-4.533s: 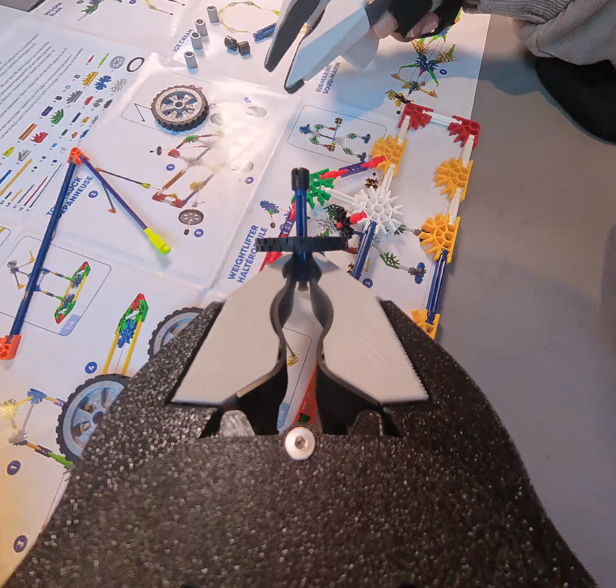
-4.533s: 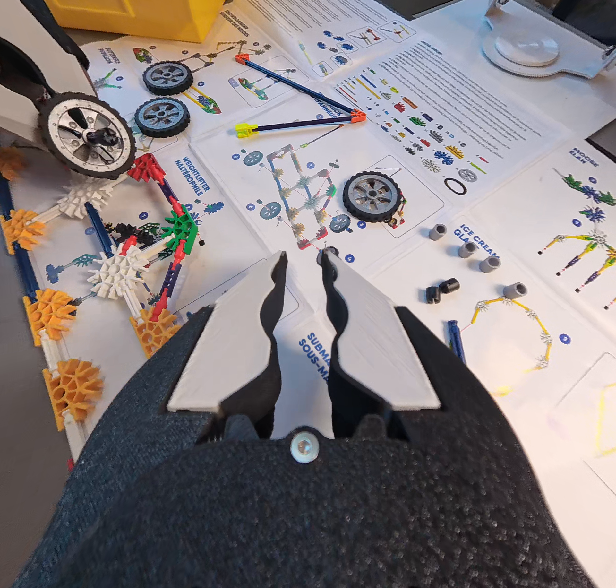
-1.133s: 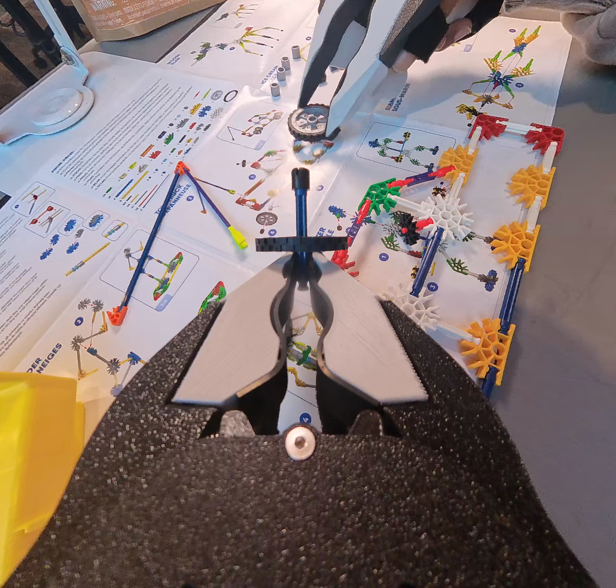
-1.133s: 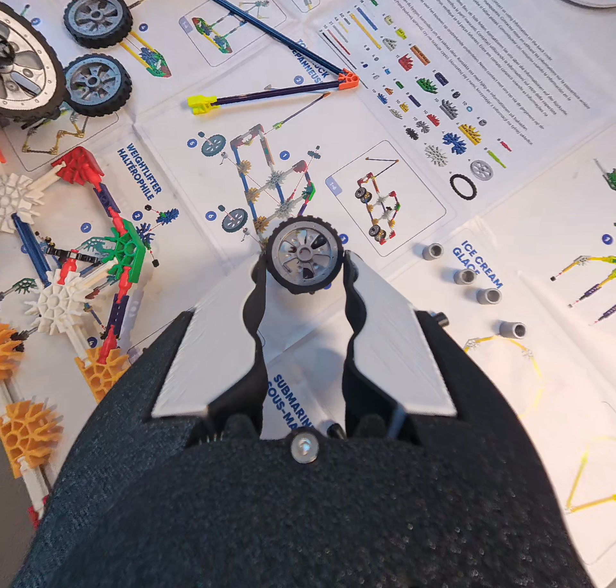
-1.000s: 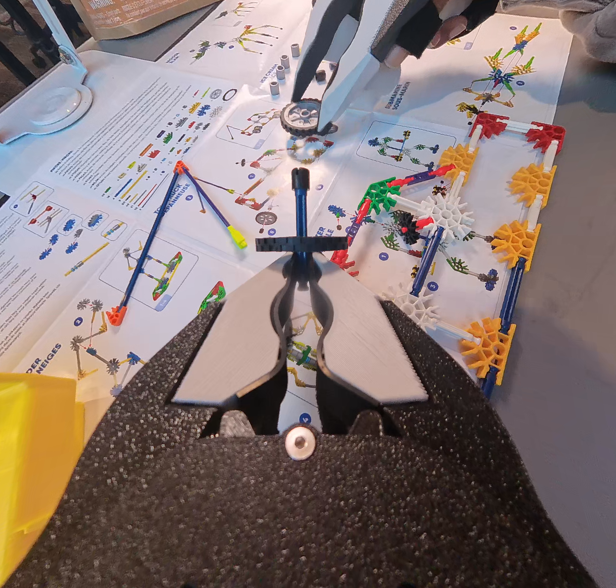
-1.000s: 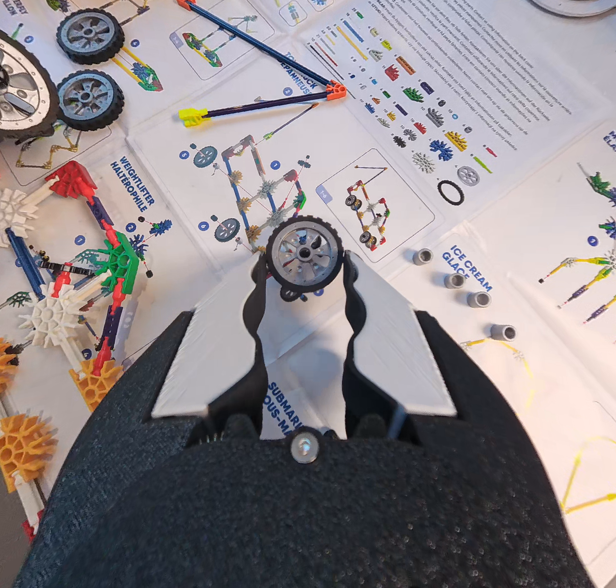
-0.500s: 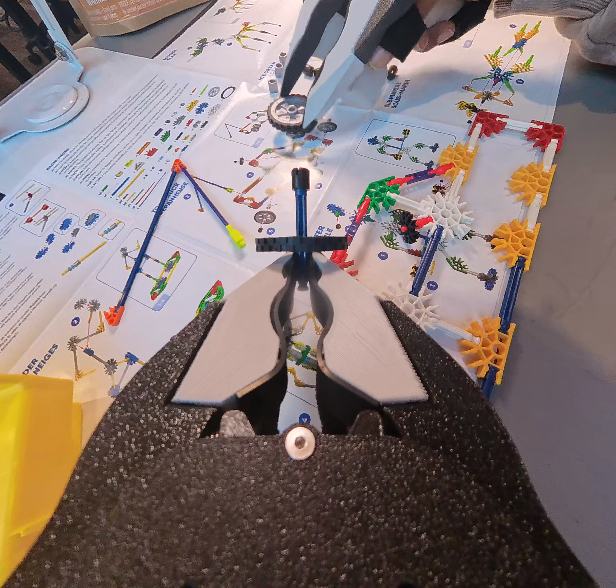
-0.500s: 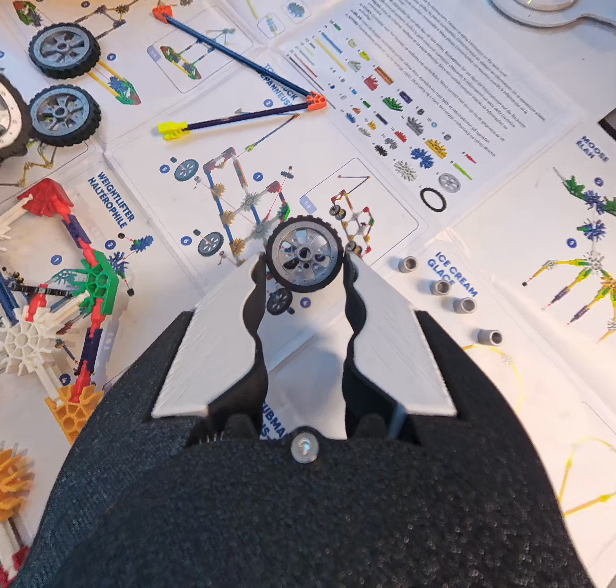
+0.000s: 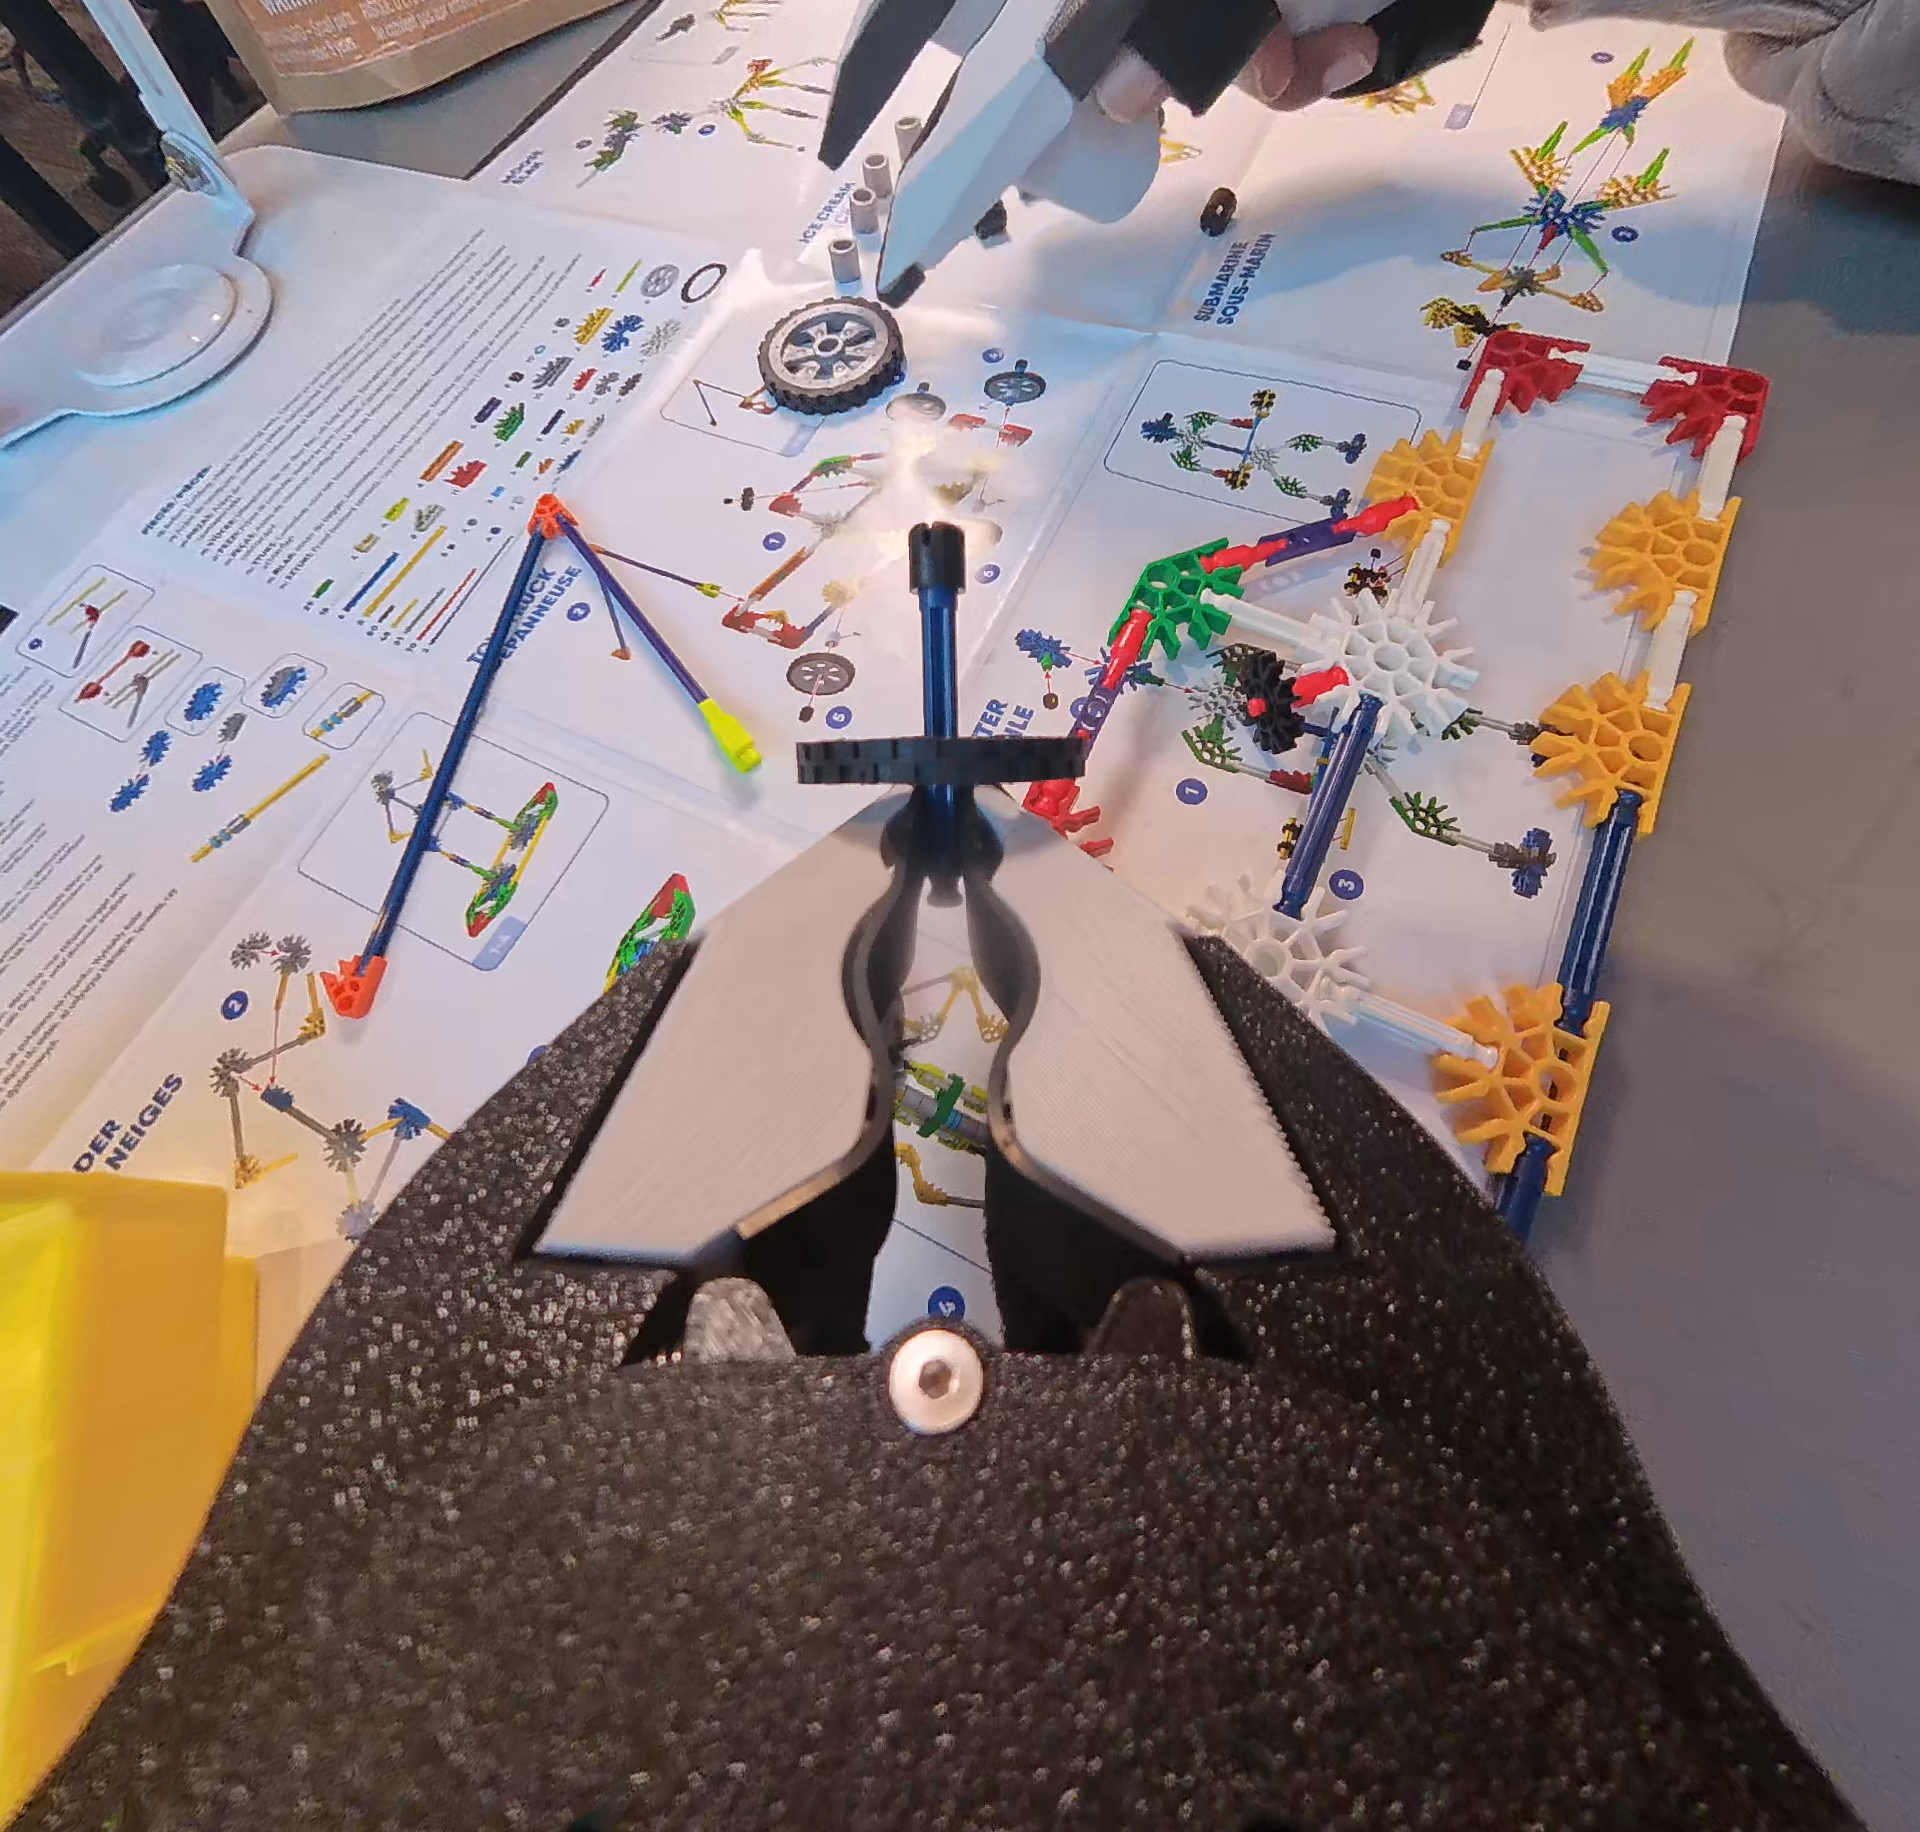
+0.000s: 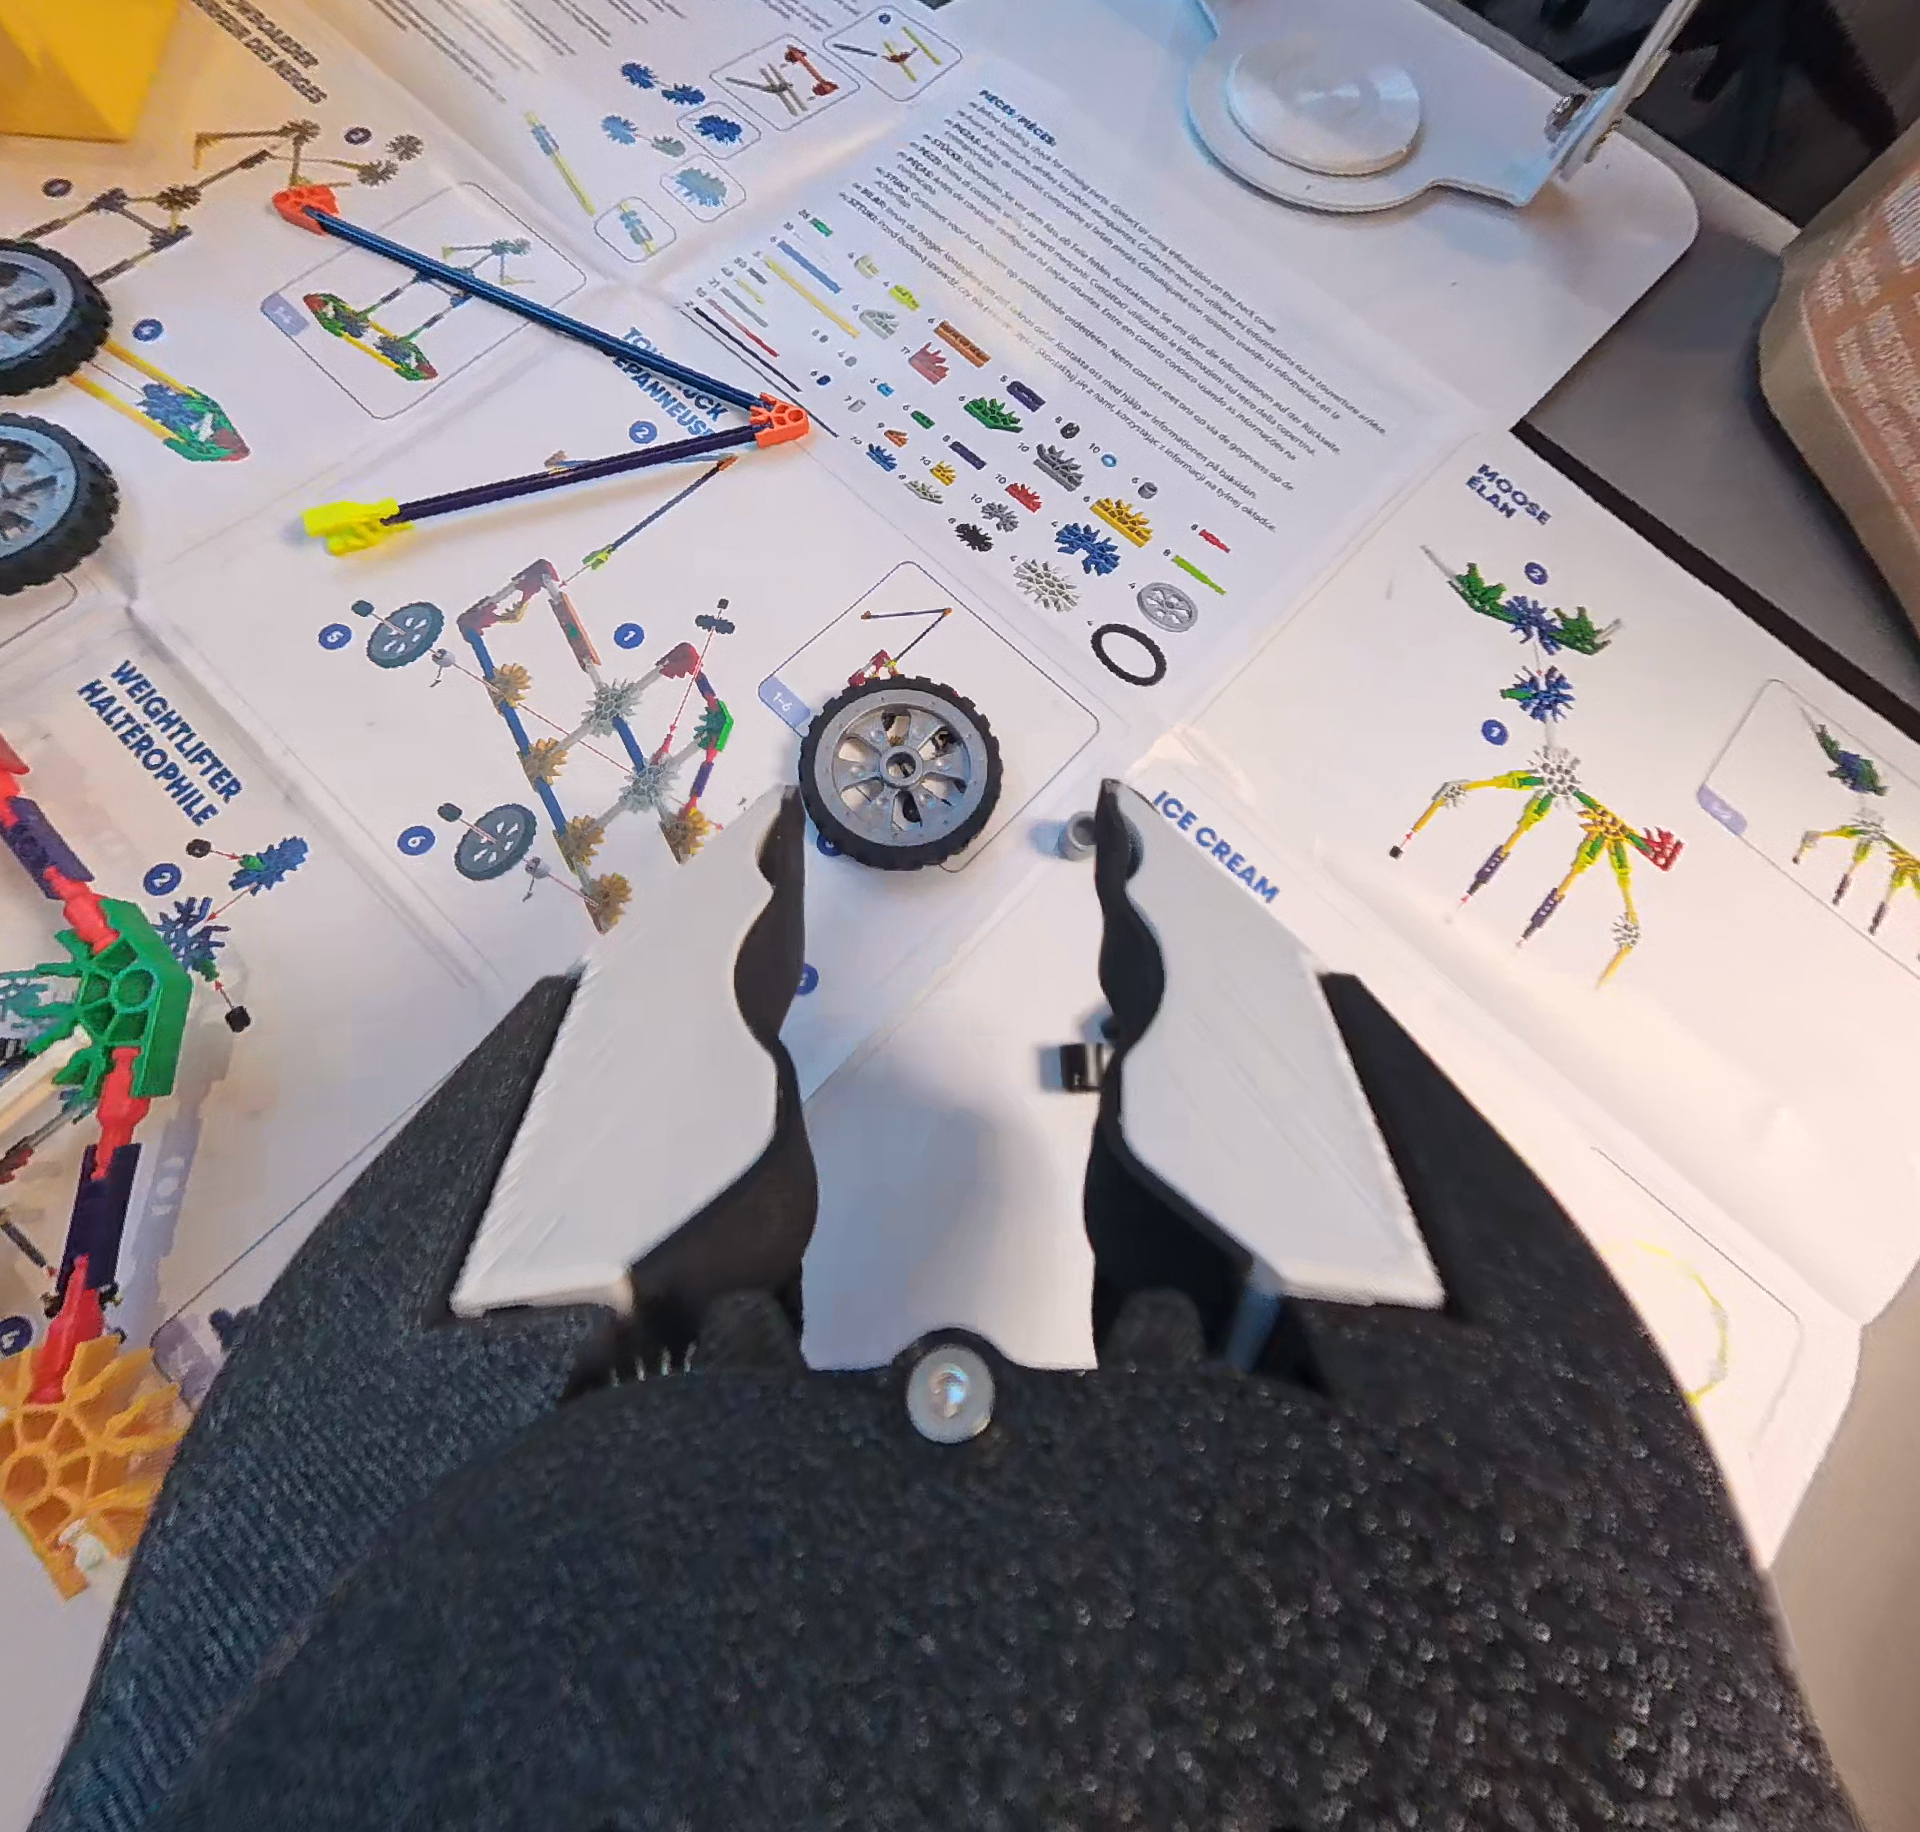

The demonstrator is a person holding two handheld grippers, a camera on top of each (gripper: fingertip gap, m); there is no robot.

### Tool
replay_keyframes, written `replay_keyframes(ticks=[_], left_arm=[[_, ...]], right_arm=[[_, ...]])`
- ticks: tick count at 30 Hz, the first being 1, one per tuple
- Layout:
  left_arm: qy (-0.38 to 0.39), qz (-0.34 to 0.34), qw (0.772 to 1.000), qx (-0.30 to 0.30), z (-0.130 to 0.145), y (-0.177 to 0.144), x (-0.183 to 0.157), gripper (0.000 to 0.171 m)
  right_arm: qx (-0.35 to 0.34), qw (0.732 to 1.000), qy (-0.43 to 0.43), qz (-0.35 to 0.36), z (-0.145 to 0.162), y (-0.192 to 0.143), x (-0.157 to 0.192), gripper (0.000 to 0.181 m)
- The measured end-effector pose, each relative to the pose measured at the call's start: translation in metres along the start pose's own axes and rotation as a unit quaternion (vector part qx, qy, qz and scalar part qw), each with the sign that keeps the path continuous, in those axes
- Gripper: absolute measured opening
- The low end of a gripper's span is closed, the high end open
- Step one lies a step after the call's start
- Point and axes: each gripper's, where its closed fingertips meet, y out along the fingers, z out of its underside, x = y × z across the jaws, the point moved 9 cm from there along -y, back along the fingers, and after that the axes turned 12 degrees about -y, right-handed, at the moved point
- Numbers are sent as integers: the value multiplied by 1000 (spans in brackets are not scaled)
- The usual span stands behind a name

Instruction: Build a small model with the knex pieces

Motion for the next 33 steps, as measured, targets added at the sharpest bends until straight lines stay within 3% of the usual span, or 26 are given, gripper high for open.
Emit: replay_keyframes(ticks=[14, 19, 24, 28, 33], left_arm=[[0, 0, 1000, 3, 0, 1, 0, 2], [0, 3, 1000, 3, 0, 1, 0, 2], [30, 14, 999, 6, 0, 1, -8, 2], [88, 31, 996, 0, -4, -2, -25, 2], [141, 43, 989, 1, -5, -4, -41, 2]], right_arm=[[-57, 997, 29, 33, 11, -36, -13, 47], [-103, 991, -46, -66, -3, -43, 12, 40], [-130, 958, -152, -204, -15, -43, 67, 37], [-169, 933, -172, -267, -30, -41, 104, 31], [-196, 914, -170, -313, -38, -44, 124, 23]])
